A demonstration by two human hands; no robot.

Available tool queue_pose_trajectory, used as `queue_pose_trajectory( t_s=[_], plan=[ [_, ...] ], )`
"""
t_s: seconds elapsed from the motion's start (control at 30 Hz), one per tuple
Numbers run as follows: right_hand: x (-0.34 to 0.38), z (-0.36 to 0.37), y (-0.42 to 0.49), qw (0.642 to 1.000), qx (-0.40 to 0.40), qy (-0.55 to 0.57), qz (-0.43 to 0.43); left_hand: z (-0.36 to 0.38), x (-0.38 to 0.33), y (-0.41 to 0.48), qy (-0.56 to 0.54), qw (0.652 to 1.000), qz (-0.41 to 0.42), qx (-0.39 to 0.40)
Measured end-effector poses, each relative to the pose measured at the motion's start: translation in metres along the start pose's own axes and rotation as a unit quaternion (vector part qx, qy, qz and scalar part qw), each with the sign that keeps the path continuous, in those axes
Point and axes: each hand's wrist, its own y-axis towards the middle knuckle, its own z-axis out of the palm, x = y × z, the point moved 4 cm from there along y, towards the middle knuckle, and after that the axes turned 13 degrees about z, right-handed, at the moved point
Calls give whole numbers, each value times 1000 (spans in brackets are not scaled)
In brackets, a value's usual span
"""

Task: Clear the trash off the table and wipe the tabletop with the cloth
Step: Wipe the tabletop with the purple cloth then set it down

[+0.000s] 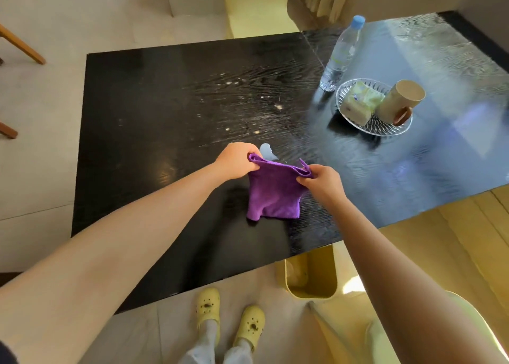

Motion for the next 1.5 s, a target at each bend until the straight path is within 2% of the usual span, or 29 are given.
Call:
queue_pose_trajectory(
  t_s=[0.2, 0.33, 0.4, 0.47, 0.57, 0.67, 0.77, 0.9, 1.0, 1.07, 1.17, 1.23, 1.33, 1.5],
  plan=[
    [-4, 7, 12, 999, 4, 39, 18, 11, 9, 12, -9, 999, -32, -43],
    [-4, 12, 8, 993, 16, 113, -7, 16, 4, 0, -74, 988, -65, -122],
    [-2, 7, -1, 989, 19, 142, -33, 9, -7, -14, -101, 980, -47, -162],
    [2, -2, -12, 986, 27, 158, -55, 0, -20, -31, -104, 980, -21, -169],
    [5, -17, -30, 978, 80, 179, -69, -10, -31, -55, -121, 977, 21, -172],
    [10, -29, -41, 971, 122, 195, -70, -19, -37, -66, -142, 974, 37, -171],
    [13, -29, -38, 970, 124, 206, -47, -20, -31, -52, -142, 974, 24, -174],
    [-2, -1, 0, 985, 82, 147, 31, 7, 4, -8, -133, 980, -75, -131],
    [-13, 25, 20, 996, -16, -49, 71, 34, 42, 3, -58, 986, -139, -75],
    [-12, 45, 12, 980, -70, -186, 22, 38, 63, -3, 5, 986, -134, -98],
    [-3, 75, -1, 946, -118, -277, -120, 37, 88, -12, 69, 988, -90, -109],
    [1, 90, 3, 936, -100, -297, -162, 39, 101, -11, 143, 986, -63, -62],
    [1, 108, 19, 929, -24, -329, -170, 35, 121, -4, 235, 969, -65, -35],
    [-12, 123, 25, 925, -36, -336, -174, 34, 143, 1, 276, 958, -71, -34]
  ],
)
